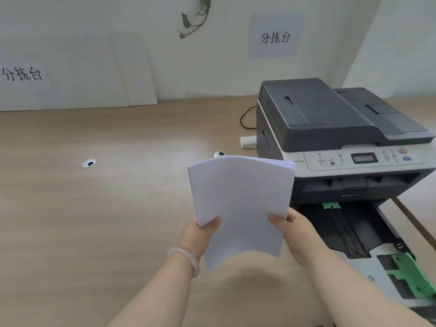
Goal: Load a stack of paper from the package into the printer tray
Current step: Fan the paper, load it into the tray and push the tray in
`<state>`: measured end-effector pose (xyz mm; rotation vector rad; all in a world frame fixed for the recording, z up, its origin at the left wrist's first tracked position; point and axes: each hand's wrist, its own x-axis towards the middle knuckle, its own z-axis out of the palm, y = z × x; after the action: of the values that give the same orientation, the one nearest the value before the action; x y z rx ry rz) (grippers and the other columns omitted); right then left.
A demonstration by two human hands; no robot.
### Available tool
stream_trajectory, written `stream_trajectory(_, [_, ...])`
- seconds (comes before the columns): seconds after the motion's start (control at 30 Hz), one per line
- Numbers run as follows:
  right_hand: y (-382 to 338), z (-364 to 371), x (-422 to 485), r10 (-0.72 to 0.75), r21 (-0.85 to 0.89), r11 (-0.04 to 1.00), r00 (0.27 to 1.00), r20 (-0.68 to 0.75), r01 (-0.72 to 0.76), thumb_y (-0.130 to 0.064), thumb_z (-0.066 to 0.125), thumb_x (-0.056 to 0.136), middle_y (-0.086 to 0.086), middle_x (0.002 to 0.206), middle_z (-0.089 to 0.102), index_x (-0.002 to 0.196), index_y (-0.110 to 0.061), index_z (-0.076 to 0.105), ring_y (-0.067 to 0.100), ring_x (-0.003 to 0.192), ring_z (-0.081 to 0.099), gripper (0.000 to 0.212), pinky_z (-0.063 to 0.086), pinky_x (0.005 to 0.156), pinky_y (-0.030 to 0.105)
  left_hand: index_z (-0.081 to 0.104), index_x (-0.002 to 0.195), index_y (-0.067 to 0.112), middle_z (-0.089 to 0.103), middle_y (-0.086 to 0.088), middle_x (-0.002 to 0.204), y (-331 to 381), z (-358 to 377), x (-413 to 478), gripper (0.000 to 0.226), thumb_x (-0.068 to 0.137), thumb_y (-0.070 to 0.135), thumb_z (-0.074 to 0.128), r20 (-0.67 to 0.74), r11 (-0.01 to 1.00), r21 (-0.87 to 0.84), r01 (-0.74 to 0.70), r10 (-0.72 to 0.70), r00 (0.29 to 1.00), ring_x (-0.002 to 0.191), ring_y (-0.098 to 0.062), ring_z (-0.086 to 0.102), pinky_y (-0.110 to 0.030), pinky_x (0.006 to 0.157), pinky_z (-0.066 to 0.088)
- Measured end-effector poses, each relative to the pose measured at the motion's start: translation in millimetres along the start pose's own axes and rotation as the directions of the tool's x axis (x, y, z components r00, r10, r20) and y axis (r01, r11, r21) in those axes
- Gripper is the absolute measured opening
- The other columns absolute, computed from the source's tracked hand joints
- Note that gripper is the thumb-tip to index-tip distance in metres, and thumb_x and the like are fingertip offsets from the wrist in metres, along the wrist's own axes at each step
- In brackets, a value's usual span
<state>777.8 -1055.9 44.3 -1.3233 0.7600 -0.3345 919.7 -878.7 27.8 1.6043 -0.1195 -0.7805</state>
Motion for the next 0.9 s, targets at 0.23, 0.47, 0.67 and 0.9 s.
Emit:
stream_trajectory(0.23, [46.6,9.0,-11.2,0.057,-0.124,0.99,0.998,-0.04,-0.062,-0.015,0.058,0.093,-0.015,0.092,0.077,0.088,-0.035,0.076,0.001,0.085,0.071,0.028,0.052,0.066,0.013,0.075,0.078,0.024,0.076,-0.003,0.093,-39.1,3.3,3.0,0.013,0.081,0.035,0.07,-0.078,0.995,0.002,0.096,-0.096,0.992,0.095,-0.025,0.07,-0.045,0.091,0.052])
stream_trajectory(0.47, [49.9,13.1,-9.6,0.074,-0.177,0.981,0.997,-0.014,-0.076,-0.019,0.055,0.096,-0.027,0.083,0.074,0.091,-0.037,0.07,-0.011,0.076,0.067,0.024,0.048,0.056,0.005,0.075,0.076,0.028,0.077,0.005,0.088,-41.7,2.0,0.4,0.015,0.084,0.037,0.066,-0.096,0.993,0.052,0.103,-0.097,0.991,0.092,-0.021,0.07,-0.04,0.087,0.053])
stream_trajectory(0.67, [4.8,10.8,-10.2,-0.002,-0.268,0.963,0.998,-0.064,-0.015,-0.022,0.06,0.092,-0.015,0.085,0.073,0.082,-0.035,0.066,0.0,0.077,0.068,0.017,0.052,0.067,0.02,0.071,0.074,0.018,0.073,-0.01,0.088,4.1,0.7,-6.7,0.017,0.085,0.028,0.066,-0.064,0.994,0.107,0.033,-0.026,0.998,0.081,-0.027,0.068,-0.04,0.079,0.053])
stream_trajectory(0.9, [-84.8,-14.1,-35.7,-0.078,-0.228,0.971,0.997,-0.022,0.071,-0.023,0.066,0.087,0.005,0.104,0.074,0.108,-0.02,0.063,0.026,0.091,0.073,0.021,0.056,0.085,0.047,0.068,0.096,0.014,0.076,-0.003,0.085,85.5,-1.7,-27.8,0.01,0.088,0.016,0.063,0.169,1.0,-0.027,-0.009,0.013,0.986,0.072,-0.021,0.073,-0.034,0.063,0.059])
